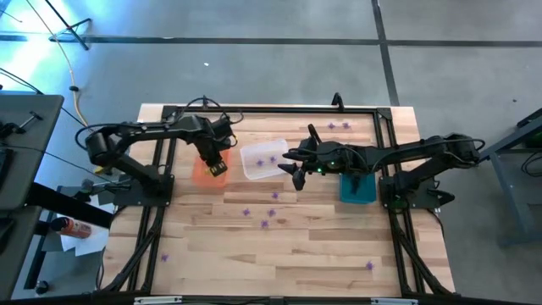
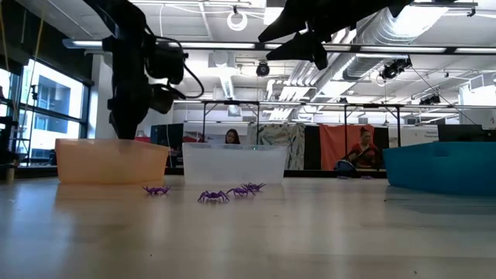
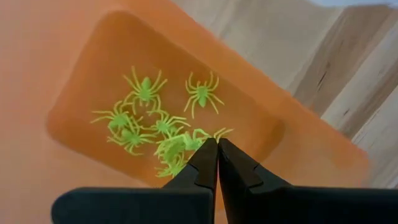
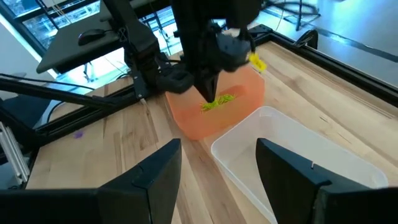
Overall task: Sort Halloween decoration
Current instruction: Put the green spider toy into the orange bin, then put the purple spider toy into the transparent bin
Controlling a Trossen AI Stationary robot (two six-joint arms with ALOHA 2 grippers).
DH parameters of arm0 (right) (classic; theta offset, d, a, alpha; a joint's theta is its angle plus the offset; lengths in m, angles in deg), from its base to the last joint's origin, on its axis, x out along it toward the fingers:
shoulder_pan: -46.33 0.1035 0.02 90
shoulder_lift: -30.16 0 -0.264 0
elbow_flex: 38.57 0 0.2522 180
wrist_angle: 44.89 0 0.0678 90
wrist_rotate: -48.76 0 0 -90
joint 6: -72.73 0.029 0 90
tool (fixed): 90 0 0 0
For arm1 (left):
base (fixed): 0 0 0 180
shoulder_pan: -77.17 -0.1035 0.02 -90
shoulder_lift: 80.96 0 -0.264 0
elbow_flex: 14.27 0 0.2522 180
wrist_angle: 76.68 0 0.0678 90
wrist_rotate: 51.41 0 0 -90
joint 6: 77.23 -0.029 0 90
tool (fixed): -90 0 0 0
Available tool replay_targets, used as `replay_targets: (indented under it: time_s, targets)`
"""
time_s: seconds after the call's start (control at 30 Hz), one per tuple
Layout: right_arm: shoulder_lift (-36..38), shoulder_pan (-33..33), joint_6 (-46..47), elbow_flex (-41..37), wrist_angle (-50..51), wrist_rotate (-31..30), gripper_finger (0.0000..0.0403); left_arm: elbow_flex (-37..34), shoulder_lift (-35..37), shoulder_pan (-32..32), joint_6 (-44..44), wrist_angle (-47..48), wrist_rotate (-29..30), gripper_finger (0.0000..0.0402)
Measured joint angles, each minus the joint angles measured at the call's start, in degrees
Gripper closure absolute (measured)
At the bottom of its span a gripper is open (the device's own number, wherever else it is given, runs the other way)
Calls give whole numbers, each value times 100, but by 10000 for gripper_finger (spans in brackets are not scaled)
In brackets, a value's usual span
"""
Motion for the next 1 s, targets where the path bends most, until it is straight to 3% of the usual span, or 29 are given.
replay_targets:
  time_s: [0.2,0.47,0.77,1.0]
  targets:
    - [0,0,0,0,-1,-149,201,-2,-449,56,-97,-50,87,401]
    - [-6,0,0,0,-1,-181,201,-2,-544,93,-41,-187,111,394]
    - [-15,0,2,-2,-1,-177,201,13,-265,93,65,-62,111,320]
    - [167,-63,-70,180,-38,201,201,720,686,-8,230,476,127,266]
